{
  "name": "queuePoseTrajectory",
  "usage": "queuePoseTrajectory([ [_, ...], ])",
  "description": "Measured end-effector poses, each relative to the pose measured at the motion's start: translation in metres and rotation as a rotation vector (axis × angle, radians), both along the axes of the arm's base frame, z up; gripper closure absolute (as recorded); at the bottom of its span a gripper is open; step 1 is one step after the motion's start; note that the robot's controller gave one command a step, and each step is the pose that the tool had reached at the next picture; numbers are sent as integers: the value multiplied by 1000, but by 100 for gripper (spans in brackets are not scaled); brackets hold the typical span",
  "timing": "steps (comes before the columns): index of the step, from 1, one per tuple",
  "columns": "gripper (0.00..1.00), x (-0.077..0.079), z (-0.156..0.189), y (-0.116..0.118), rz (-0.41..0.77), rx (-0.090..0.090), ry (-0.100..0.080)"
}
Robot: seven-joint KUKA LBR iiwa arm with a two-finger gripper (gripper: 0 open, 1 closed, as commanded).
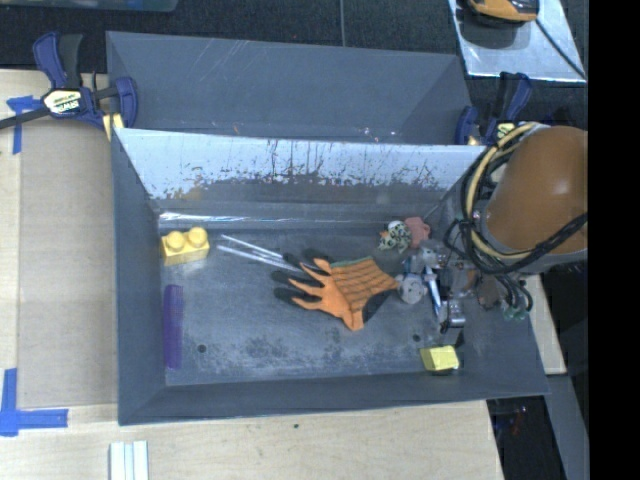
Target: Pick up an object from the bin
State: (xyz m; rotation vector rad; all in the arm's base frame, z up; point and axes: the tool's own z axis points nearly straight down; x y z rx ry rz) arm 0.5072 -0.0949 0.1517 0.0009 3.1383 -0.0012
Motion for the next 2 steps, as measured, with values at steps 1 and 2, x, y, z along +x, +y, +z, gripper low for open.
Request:
queuePoseTrajectory([
  [1,0,52,-59,60,158,-3,-9],
  [2,0,53,-26,71,172,-1,-2],
])
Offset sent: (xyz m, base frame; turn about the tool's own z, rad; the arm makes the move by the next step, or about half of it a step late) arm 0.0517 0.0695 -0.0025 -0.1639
